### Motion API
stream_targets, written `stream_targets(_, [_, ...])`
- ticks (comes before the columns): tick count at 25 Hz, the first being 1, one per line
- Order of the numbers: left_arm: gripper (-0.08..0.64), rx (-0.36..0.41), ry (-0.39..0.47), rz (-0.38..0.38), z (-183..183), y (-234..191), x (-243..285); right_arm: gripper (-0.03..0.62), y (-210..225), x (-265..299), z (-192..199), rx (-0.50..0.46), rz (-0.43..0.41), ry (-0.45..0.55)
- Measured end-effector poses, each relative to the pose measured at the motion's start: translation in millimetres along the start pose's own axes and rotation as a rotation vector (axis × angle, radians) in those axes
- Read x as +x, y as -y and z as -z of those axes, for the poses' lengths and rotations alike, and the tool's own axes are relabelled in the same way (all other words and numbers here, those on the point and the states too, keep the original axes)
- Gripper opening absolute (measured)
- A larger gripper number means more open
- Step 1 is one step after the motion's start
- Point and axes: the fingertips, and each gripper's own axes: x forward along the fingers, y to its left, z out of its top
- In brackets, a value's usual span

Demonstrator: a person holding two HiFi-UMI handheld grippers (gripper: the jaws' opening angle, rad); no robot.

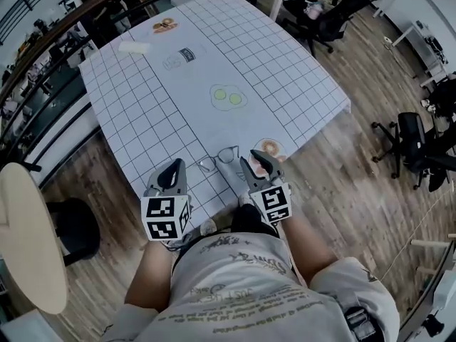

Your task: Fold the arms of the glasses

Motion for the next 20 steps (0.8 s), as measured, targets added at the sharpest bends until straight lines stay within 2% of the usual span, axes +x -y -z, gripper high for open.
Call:
stream_targets(3, [0.012, -0.004, -0.017, -0.021, 2.7, 1.5, 0.0, 0.127, 2.3, 17.3, 21.1, -0.064, 0.003, -0.041])
stream_targets(7, [0.012, -0.024, -0.038, -0.055, 8.2, 1.0, 0.4, 0.121, 7.1, 32.5, 27.6, -0.104, -0.011, -0.063])
stream_targets(10, [0.012, -0.04, -0.049, -0.085, 11.6, 0.9, -1.2, 0.1, 5.3, 38.9, 30.8, -0.102, -0.038, -0.07])
stream_targets(19, [0.012, -0.063, -0.057, -0.151, 15.5, 0.6, -7.6, 0.097, -0.8, 52.3, 28.8, -0.118, -0.106, -0.054])
stream_targets(20, [0.012, -0.066, -0.058, -0.157, 16.2, 0.0, -8.5, 0.075, -0.9, 53.1, 27.5, -0.124, -0.105, -0.05])
